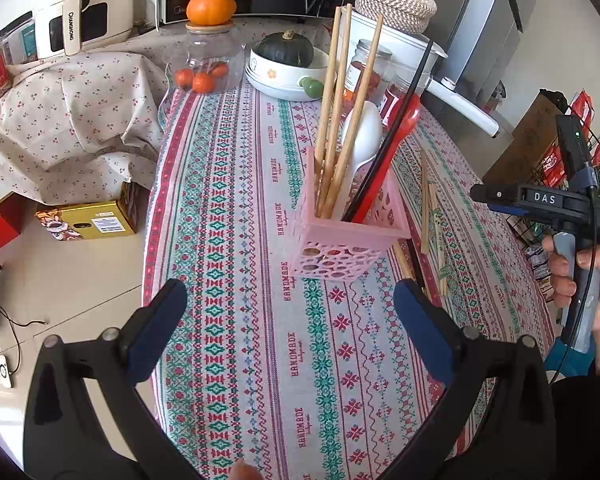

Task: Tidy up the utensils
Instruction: 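Grasp a wooden chopstick from the pile with the right tool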

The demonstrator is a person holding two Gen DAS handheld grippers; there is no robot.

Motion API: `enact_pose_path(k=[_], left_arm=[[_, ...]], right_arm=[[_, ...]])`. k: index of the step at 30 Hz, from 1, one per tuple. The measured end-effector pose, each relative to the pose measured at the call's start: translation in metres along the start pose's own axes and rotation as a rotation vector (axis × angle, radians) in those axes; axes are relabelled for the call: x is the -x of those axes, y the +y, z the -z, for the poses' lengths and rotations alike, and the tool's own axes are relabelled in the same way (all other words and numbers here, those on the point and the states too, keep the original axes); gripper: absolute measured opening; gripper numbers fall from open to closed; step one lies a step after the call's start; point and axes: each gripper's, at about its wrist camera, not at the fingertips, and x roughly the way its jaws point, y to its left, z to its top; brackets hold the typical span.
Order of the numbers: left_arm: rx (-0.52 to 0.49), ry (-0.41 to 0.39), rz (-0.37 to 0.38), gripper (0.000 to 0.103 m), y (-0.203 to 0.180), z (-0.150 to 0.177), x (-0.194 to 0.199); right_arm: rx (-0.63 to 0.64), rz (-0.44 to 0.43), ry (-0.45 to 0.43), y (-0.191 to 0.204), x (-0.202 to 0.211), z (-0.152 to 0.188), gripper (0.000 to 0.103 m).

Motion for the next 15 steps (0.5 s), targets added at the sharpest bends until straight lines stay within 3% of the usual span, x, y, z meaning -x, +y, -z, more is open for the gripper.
enact_pose_path(k=[3,5,8,15], left_arm=[[0.020,-0.001,-0.007,0.103,0.005,-0.003,-0.001],[0.038,-0.005,-0.003,0.103,0.008,-0.005,-0.001],[0.054,-0.018,0.002,0.103,0.011,-0.006,0.001],[0.036,-0.015,0.018,0.103,0.009,-0.004,0.002]], right_arm=[[0.020,-0.030,0.053,0.012,-0.025,-0.002,0.055],[0.038,-0.054,0.093,0.021,-0.043,-0.004,0.035],[0.054,-0.074,0.132,0.034,-0.067,-0.004,0.019],[0.098,-0.070,0.159,0.059,-0.100,-0.005,0.015]])
